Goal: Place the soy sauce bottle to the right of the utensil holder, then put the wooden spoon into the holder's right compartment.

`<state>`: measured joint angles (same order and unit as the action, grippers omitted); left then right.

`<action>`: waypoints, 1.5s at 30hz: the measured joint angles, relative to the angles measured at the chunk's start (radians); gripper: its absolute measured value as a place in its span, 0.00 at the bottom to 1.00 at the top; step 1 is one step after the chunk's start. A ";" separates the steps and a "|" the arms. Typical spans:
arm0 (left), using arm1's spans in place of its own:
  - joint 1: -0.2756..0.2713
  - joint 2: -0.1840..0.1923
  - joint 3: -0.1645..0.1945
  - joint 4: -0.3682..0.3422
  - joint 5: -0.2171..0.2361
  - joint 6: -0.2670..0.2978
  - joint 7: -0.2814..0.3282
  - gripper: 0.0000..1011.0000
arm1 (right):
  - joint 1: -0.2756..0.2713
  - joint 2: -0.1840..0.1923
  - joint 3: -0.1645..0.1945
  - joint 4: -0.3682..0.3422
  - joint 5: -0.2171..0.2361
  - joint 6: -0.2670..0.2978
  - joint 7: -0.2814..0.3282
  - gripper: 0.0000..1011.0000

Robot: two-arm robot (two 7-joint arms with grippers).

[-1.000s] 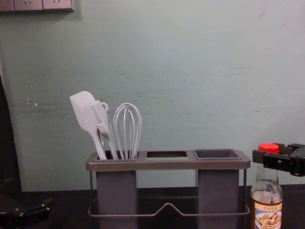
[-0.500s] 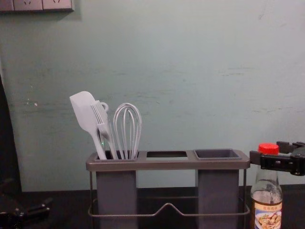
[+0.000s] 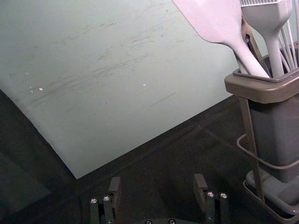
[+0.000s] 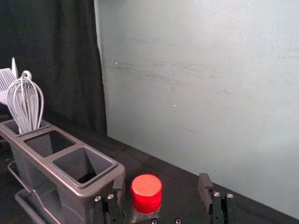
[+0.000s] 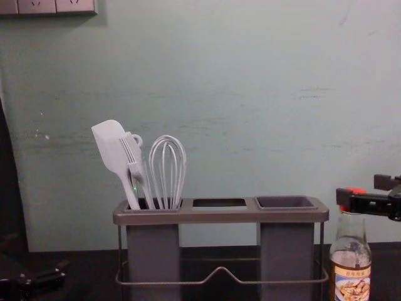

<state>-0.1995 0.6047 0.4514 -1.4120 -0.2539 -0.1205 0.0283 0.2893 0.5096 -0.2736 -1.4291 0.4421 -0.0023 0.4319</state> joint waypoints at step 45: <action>0.000 0.000 0.000 0.000 0.000 0.000 0.000 1.00 | -0.323 0.281 0.046 -0.546 0.111 0.092 0.085 0.99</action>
<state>-0.1995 0.6047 0.4514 -1.4120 -0.2539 -0.1205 0.0283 -0.0333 0.7909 -0.2280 -1.9749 0.5527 0.0897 0.5172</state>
